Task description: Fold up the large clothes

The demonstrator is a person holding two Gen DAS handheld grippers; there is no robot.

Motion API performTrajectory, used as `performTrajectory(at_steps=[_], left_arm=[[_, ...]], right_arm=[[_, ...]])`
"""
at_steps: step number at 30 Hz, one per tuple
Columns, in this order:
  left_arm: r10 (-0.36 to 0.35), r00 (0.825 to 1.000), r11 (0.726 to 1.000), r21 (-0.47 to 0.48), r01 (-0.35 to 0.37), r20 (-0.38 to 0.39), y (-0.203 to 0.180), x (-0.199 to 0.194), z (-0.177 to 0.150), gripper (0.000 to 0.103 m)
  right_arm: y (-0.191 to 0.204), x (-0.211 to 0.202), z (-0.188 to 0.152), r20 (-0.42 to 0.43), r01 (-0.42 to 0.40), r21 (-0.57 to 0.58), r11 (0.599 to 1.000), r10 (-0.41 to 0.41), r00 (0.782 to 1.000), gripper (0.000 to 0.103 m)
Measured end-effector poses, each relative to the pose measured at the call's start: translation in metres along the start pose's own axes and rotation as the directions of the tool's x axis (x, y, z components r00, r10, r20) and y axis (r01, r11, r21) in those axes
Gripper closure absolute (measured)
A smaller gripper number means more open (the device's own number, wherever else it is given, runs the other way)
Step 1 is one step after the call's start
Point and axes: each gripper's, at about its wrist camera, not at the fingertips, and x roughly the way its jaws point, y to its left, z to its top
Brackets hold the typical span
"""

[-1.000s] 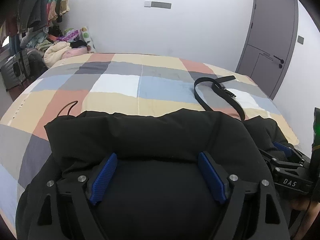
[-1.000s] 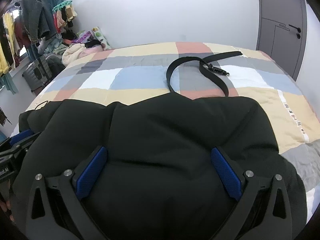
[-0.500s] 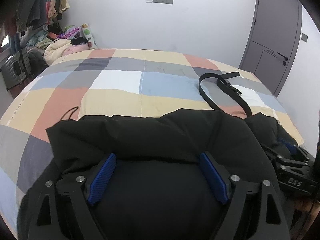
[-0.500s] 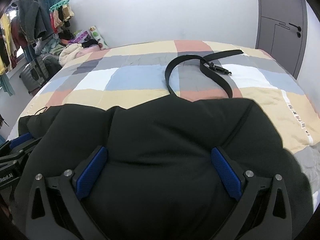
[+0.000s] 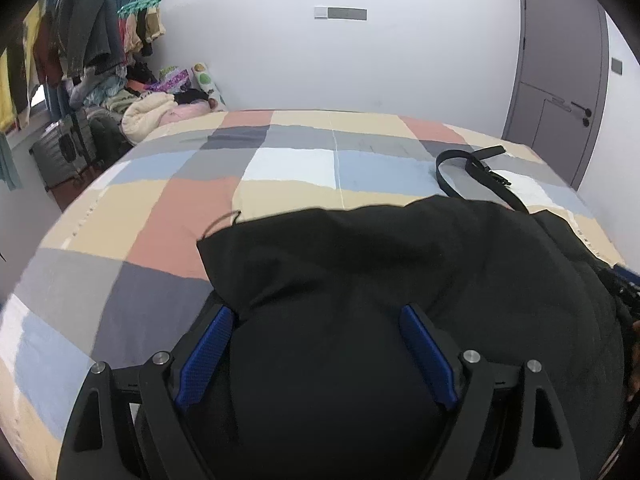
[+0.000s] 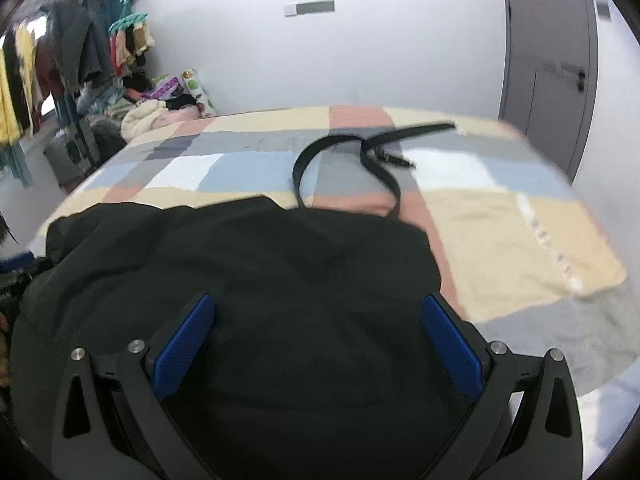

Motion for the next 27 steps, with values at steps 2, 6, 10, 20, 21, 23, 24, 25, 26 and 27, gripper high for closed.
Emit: performTrajectory(at_steps=[2,6,10,20,21,23,24,25,26,27], left_arm=[[-0.008,1.000,1.000,-0.002,0.008,0.010,0.000,0.003,-0.006,0.016],[0.022,0.999,1.000,0.014,-0.023,0.048,-0.005,0.009,-0.013,0.015],[0.026,0.999,1.000,0.010,-0.026,0.048,-0.007,0.011,-0.010,0.015],[0.007,0.997,1.000,0.030,-0.009,0.076,-0.020,-0.052,0.000,0.015],[0.001,0.996,1.000,0.027,-0.003,0.092,-0.022,-0.064,0.001,0.015],[-0.017,0.989,1.000,0.017,0.014,0.144,-0.027,-0.095,0.003,0.009],[-0.021,0.986,1.000,0.015,0.018,0.167,-0.029,-0.108,0.004,0.008],[-0.024,0.982,1.000,0.021,0.020,0.190,-0.033,-0.125,0.006,0.008],[-0.023,0.979,0.999,0.026,0.018,0.200,-0.037,-0.135,0.008,0.008],[-0.021,0.977,0.999,0.031,0.015,0.213,-0.041,-0.148,0.010,0.008]], right_arm=[[-0.002,0.011,-0.007,-0.036,-0.023,0.011,1.000,0.024,0.999,0.000],[0.008,0.021,-0.016,-0.035,-0.017,-0.024,1.000,0.016,0.999,0.000],[0.010,0.025,-0.016,-0.032,-0.006,-0.026,1.000,0.005,0.999,0.000],[0.018,-0.032,-0.003,0.033,0.036,-0.015,0.999,-0.036,0.999,0.000],[0.021,-0.042,-0.001,0.047,0.034,-0.017,0.999,-0.033,0.998,0.000],[0.027,-0.066,0.007,0.085,0.032,-0.020,0.999,-0.030,0.996,0.000],[0.029,-0.082,0.012,0.111,0.022,-0.018,1.000,-0.020,0.994,0.000],[0.032,-0.099,0.017,0.139,0.011,-0.014,1.000,-0.009,0.990,0.000],[0.034,-0.116,0.022,0.167,0.003,-0.009,1.000,-0.002,0.986,0.000],[0.034,-0.128,0.026,0.189,-0.001,-0.004,1.000,0.002,0.982,0.000]])
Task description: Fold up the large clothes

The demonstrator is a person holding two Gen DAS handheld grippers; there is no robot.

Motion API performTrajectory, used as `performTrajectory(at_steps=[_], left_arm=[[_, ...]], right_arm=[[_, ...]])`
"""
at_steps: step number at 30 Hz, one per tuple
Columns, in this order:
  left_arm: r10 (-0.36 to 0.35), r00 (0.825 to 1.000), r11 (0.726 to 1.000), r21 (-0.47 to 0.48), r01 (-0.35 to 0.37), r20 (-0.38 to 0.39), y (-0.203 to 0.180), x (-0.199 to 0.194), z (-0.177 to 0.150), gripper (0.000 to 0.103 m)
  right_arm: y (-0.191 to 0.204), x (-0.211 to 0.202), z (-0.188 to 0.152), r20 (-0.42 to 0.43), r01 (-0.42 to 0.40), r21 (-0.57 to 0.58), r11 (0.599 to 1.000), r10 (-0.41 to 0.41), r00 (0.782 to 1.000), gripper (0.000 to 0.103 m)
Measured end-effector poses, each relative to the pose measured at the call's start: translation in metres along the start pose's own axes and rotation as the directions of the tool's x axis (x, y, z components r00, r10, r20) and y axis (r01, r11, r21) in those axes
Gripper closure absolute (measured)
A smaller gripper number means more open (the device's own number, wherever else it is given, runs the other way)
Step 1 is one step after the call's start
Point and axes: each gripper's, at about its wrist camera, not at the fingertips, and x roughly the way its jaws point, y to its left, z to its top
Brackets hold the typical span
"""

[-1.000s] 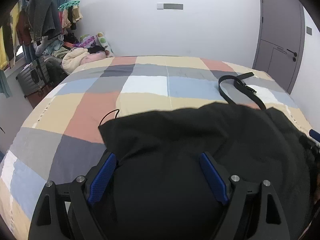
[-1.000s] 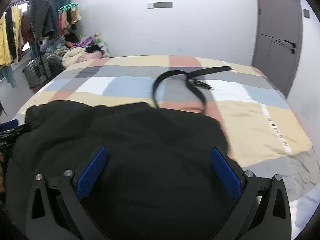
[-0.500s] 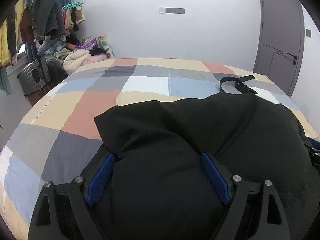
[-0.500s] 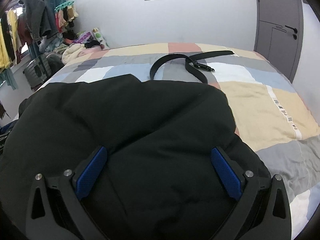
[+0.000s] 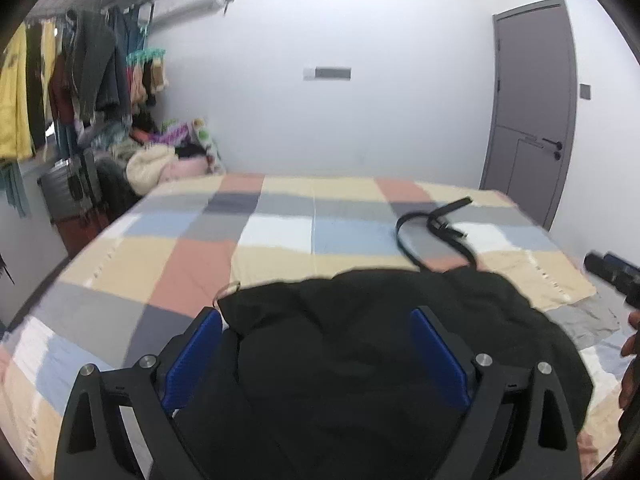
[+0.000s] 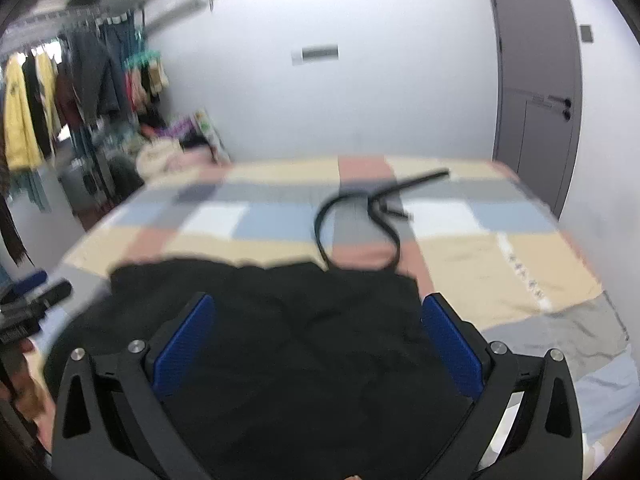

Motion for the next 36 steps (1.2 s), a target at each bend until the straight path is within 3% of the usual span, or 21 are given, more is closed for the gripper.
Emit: performTrajectory(at_steps=[8,17,22,29,36], left_arm=[[-0.068,0.988,0.998,0.023,0.065,0.140,-0.026,-0.125,0.044,0.003],[-0.084,0.974,0.995,-0.027,0.091,0.212,-0.023,-0.257,0.050,0.001],[-0.118,0.968,0.992,-0.011,0.123,0.222,-0.021,-0.302,0.034,0.001],[-0.102,0.957,0.993,0.081,0.083,0.270,-0.035,-0.352,0.010,0.001],[-0.098,0.962,0.994,0.066,0.083,0.255,-0.037,-0.367,-0.026,0.001]], right_arm=[[0.005,-0.116,0.046,0.148,0.012,0.026,1.000,-0.016,0.989,0.000],[0.025,-0.236,0.046,0.262,-0.050,-0.037,0.998,0.058,0.963,0.000],[0.041,-0.285,0.028,0.282,-0.079,-0.071,0.994,0.096,0.955,0.000],[0.061,-0.330,0.003,0.345,-0.114,-0.104,0.988,0.143,0.928,0.000],[0.082,-0.325,-0.030,0.293,-0.095,-0.136,0.986,0.132,0.947,0.000]])
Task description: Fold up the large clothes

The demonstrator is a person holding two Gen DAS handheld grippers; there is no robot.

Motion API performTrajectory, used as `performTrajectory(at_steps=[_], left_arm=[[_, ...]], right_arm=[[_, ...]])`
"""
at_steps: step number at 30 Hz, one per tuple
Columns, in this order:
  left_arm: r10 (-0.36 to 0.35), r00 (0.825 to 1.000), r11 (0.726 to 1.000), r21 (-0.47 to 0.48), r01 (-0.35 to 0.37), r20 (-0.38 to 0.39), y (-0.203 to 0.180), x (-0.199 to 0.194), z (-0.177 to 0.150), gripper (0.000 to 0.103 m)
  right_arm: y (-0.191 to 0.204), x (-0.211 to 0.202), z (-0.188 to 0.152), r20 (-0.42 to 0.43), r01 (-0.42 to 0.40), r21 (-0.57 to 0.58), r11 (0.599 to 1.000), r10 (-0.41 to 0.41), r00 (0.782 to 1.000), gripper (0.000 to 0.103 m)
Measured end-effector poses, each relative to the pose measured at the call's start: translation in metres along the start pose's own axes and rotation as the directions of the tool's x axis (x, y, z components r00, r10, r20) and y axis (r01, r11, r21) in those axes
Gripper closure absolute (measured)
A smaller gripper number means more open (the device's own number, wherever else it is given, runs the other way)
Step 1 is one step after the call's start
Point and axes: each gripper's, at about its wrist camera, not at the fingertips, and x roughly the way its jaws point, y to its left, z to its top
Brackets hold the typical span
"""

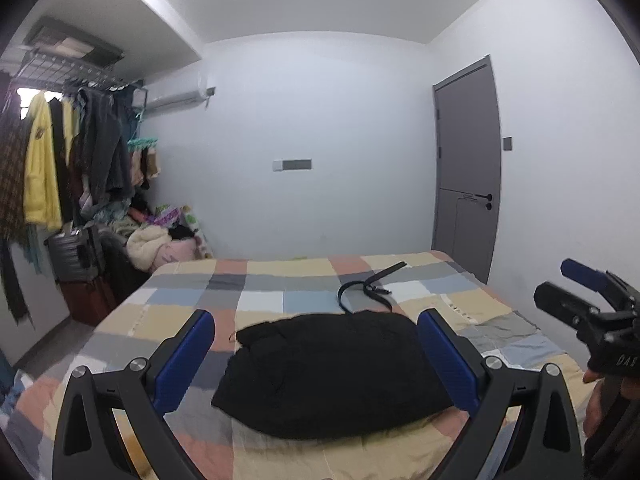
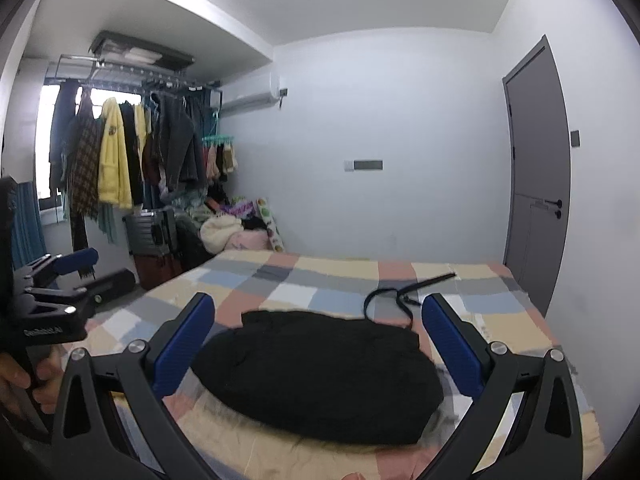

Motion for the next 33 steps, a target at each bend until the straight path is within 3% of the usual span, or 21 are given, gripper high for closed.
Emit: performTrajectory(at_steps=[5,16,24,33], left_arm=[[-0.022,0.999,0.998,-0.058,0.019,-0.047,0.002,0.000,-0.025,0.001],[-0.002,0.987,0.998,-0.068,-0.009,-0.162,-0.006,0.031,-0.075,0.001],[-0.003,0.966,0.997,-0.078,-0.018,-0.260,-0.012,0.058,-0.115,0.001],[-0.011,0.961,0.996,-0.090,-0.015,-0.277,-0.011,0.063,-0.121,0.001]], right_arm=[[0.008,-0.001,-0.022,-0.042,0.007,0.005,1.000,-0.007,0.999,0.000],[-0.002,0.018,-0.084,-0.213,0.054,0.056,0.997,-0.041,0.976,0.000],[-0.006,0.018,-0.110,-0.251,0.118,0.023,0.993,-0.108,0.962,0.000],[-0.014,0.023,-0.121,-0.286,0.135,0.056,0.989,-0.114,0.952,0.000]])
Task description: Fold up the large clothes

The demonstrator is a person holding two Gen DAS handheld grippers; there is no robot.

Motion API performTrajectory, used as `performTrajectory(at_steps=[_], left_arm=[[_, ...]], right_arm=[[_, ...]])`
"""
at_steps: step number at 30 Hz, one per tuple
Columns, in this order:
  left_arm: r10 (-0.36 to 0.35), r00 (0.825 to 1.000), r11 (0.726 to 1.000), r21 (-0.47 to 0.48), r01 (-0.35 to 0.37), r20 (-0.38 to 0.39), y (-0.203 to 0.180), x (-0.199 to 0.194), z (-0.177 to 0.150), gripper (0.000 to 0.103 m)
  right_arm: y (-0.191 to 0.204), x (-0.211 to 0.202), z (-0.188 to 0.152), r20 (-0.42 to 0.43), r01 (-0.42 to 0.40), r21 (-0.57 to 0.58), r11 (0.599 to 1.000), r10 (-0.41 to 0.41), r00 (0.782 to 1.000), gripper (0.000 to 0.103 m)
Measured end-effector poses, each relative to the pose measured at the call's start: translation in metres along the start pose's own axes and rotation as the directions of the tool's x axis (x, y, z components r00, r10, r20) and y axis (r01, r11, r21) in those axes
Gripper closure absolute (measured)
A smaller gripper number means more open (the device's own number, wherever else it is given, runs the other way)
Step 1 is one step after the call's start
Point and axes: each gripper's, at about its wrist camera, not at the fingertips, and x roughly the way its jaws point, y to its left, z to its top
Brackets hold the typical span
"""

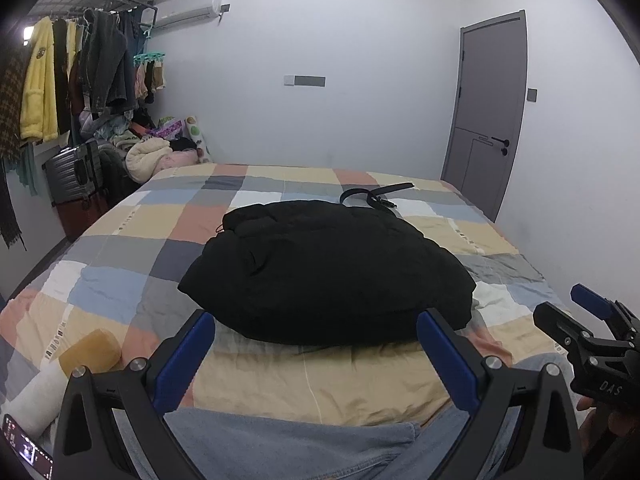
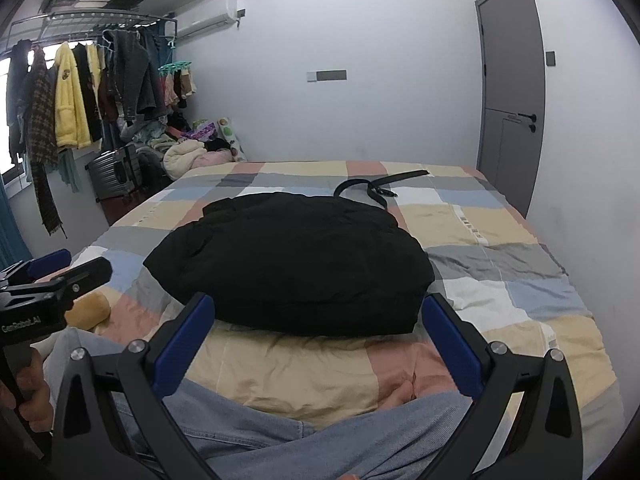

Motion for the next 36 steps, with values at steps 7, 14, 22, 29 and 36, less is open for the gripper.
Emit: performTrajectory(at_steps=[7,14,22,29,36], left_arm=[[0.007,1.000,1.000,-0.002,-0.007,0.000,0.0007,0.0004,-0.0005,0.001],[0.010,1.000,1.000,-0.004,-0.010,0.006,0.0013,-0.0028,-0.0005,0.001],[0.010,1.000,1.000,-0.003,-0.009,0.015,-0.0004,-0.0052,-0.0013,0.001],[0.006,1.000,1.000,0.005,-0.006,0.014,-0.0014,-0.0072,-0.0015,0.001],[0.006,1.000,1.000,-0.007,-0.006,0.003,0.0007,-0.0049,0.0000,0.001]], right_arm=[[-0.0020,-0.0013,0.0010,0.007,0.006,0.011,1.000,-0.006,1.000,0.000],[-0.0041,-0.0017,0.0010,0.010,0.009,0.016,1.000,-0.010,1.000,0.000],[-0.0060,-0.0025,0.0007,0.018,0.017,0.013,1.000,-0.017,1.000,0.000],[-0.0061,-0.0024,0.0001,0.013,0.023,0.018,1.000,-0.023,1.000,0.000],[-0.0037,-0.0038,-0.0007,0.011,0.026,0.023,0.999,-0.026,1.000,0.000]])
